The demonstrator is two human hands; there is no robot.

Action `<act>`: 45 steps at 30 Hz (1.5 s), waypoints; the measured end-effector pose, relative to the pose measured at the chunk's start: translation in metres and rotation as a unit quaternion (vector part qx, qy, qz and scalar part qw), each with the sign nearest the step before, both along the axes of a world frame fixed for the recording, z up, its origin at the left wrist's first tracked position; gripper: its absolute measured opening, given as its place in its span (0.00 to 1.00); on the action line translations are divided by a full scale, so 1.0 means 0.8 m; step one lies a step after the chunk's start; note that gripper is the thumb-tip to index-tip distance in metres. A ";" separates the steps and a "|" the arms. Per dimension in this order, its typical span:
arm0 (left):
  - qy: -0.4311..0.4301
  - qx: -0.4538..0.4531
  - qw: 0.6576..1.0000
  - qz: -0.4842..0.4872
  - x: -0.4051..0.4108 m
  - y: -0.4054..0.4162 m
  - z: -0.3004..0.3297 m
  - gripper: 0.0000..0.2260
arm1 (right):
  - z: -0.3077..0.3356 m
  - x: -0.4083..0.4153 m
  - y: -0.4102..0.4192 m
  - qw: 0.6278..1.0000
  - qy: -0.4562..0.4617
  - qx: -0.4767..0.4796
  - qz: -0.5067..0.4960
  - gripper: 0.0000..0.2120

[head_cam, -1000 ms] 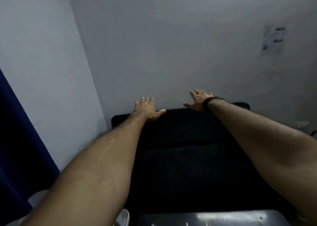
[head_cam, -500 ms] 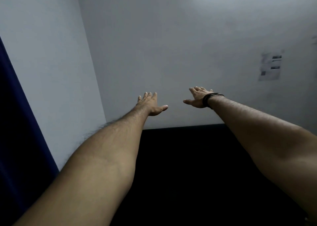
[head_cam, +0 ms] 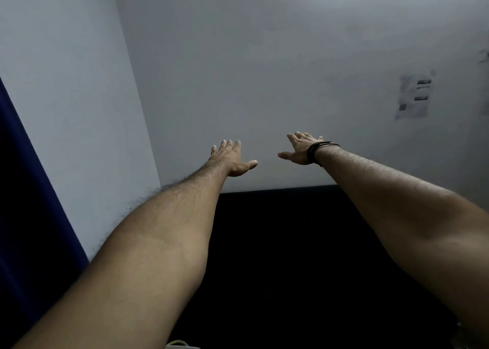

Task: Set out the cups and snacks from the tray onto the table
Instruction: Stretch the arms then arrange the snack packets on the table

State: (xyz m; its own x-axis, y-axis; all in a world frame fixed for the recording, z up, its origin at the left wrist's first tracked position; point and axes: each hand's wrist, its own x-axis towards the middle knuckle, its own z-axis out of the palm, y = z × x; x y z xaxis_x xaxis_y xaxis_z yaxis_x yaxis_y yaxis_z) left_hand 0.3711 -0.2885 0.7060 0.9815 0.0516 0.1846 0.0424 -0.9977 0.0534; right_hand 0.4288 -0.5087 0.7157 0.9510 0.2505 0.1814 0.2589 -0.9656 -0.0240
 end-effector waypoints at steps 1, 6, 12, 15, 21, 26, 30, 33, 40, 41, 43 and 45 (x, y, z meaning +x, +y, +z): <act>0.003 0.002 1.000 0.002 0.001 0.001 -0.005 0.43 | -0.004 0.002 -0.001 1.000 0.001 0.000 0.000 0.40; 0.009 -0.002 1.000 -0.001 0.006 -0.002 -0.022 0.43 | -0.024 0.009 -0.006 1.000 0.015 0.001 0.001 0.41; 0.032 -0.006 0.999 0.005 0.008 -0.010 -0.059 0.44 | -0.062 0.014 -0.007 0.999 0.051 0.000 0.005 0.41; 0.045 -0.018 0.999 0.004 0.005 -0.014 -0.091 0.44 | -0.094 0.011 -0.007 0.998 0.057 0.008 0.008 0.42; 0.113 -0.032 0.993 0.014 -0.025 -0.019 -0.198 0.43 | -0.197 -0.015 -0.002 0.993 0.113 0.012 0.010 0.43; 0.191 -0.049 0.980 0.034 -0.057 -0.026 -0.299 0.41 | -0.307 -0.038 -0.001 0.981 0.193 0.008 0.006 0.41; 0.236 -0.064 0.969 0.040 -0.084 -0.027 -0.368 0.41 | -0.390 -0.059 0.001 0.964 0.266 -0.009 0.015 0.41; 0.258 -0.082 0.962 0.046 -0.100 -0.026 -0.409 0.41 | -0.444 -0.076 0.007 0.957 0.290 -0.012 0.018 0.41; 0.326 -0.124 0.934 0.077 -0.124 -0.009 -0.540 0.41 | -0.581 -0.106 0.043 0.930 0.366 -0.003 0.030 0.40; 0.335 -0.134 0.929 0.083 -0.128 -0.005 -0.562 0.41 | -0.604 -0.114 0.047 0.925 0.378 0.004 0.030 0.39; 0.357 -0.157 0.916 0.092 -0.134 0.003 -0.614 0.41 | -0.659 -0.127 0.057 0.912 0.409 0.016 0.022 0.39; 0.381 -0.182 0.901 0.098 -0.149 0.011 -0.668 0.41 | -0.716 -0.146 0.067 0.892 0.451 0.020 0.013 0.40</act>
State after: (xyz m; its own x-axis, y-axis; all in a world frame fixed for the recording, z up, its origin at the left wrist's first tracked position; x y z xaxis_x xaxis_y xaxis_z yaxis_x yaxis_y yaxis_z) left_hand 0.2518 -0.2797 0.1713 0.7815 0.1596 -0.6032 0.3793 -0.8891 0.2561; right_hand 0.3121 -0.4551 0.1429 0.7084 0.2854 -0.6456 0.1394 -0.9532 -0.2685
